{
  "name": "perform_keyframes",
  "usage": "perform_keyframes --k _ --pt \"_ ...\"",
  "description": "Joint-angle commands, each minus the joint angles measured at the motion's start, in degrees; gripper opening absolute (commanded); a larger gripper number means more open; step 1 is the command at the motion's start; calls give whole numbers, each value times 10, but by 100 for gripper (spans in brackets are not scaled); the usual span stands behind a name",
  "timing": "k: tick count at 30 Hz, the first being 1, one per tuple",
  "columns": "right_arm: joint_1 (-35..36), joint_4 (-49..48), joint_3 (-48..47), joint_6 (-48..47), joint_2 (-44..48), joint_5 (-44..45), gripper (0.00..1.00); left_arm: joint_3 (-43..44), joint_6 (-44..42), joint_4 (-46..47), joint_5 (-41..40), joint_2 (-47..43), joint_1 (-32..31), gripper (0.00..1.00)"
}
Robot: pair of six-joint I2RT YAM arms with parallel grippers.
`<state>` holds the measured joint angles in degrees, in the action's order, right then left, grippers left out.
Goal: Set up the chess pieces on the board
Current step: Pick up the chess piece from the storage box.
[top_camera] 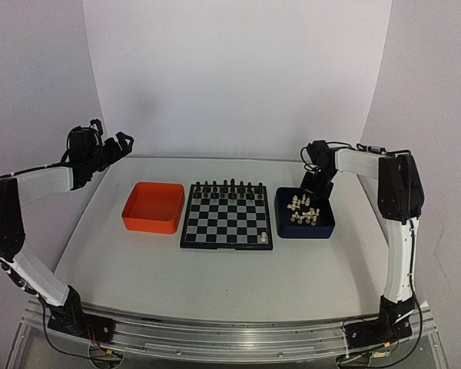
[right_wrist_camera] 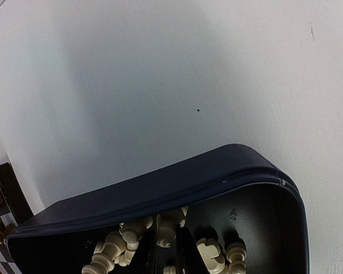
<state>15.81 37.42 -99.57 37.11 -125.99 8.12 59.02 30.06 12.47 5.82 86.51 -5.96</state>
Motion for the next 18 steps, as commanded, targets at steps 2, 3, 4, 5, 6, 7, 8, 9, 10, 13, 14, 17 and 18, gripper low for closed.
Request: perform_keyframes --k 2,3,4,5,6,7,8,9,10,13,14,17,18 --pt "3 -5 -8 -6 0 2 1 0 -1 11 -12 -32 -2 100" --pt "3 -6 -5 -8 3 5 0 -2 -1 11 -12 -34 -2 100" --pt "3 -5 -1 -9 6 9 0 -4 -1 11 -13 -36 -2 100" --pt "3 -5 3 -11 11 13 0 -6 -1 11 -13 -40 -2 100" --pt "3 -5 7 -15 16 17 0 -8 -1 11 -13 -43 -2 100" --pt "3 -6 11 -21 22 19 0 -12 0 11 -13 -47 -2 100" --pt "3 -6 14 -27 28 20 0 -15 0 12 -13 -51 -2 100" --pt "3 -6 16 -36 34 20 0 -17 1 12 -13 -56 -2 100" --pt "3 -5 16 -46 40 15 0 -21 2 13 -13 -59 -2 100" --pt "5 -4 22 -82 67 5 0 -27 3 14 -11 -69 -2 100" --pt "6 -3 25 -96 79 6 0 -28 3 13 -8 -73 -2 100" --pt "8 -2 41 -129 116 10 0 -33 4 12 -4 -81 -2 100" --pt "8 -2 49 -136 129 12 0 -35 5 13 -3 -84 -1 100"
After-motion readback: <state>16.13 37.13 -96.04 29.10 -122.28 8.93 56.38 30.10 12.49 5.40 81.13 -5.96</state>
